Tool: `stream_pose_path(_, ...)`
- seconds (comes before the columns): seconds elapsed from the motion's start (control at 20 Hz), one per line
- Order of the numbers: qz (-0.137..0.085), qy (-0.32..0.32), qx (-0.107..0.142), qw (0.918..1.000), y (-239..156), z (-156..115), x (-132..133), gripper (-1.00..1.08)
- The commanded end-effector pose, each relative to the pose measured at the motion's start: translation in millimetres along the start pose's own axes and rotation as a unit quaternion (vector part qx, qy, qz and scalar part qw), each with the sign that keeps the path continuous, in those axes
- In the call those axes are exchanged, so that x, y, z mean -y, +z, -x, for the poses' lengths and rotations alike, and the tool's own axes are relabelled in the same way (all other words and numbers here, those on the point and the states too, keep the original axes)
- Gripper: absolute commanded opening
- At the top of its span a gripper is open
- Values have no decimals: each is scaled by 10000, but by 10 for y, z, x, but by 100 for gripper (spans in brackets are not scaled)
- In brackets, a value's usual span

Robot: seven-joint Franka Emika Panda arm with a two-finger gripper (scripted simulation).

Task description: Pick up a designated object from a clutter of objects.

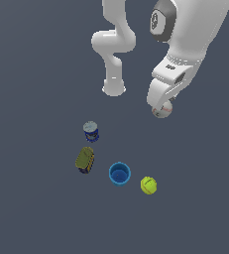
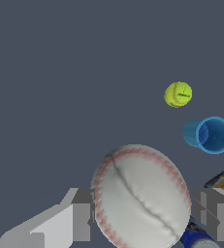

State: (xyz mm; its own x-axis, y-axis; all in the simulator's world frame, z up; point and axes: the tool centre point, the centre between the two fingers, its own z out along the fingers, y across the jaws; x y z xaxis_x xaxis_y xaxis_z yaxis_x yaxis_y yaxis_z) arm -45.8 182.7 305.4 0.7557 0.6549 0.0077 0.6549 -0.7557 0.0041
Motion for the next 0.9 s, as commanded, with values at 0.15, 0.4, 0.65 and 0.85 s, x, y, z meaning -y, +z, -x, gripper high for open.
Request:
stream_pose_path(0.15, -11, 3, 9, 10000, -461, 228, 166, -100)
stream_pose_path(0.4, -17, 6, 21, 10000, -792, 385, 279, -100)
stream_pose_path(0.65, -21, 11, 32, 10000, -1012, 483, 349, -100)
stream_pose_path(0.85, -22, 13, 35, 10000, -1103, 517, 374, -100)
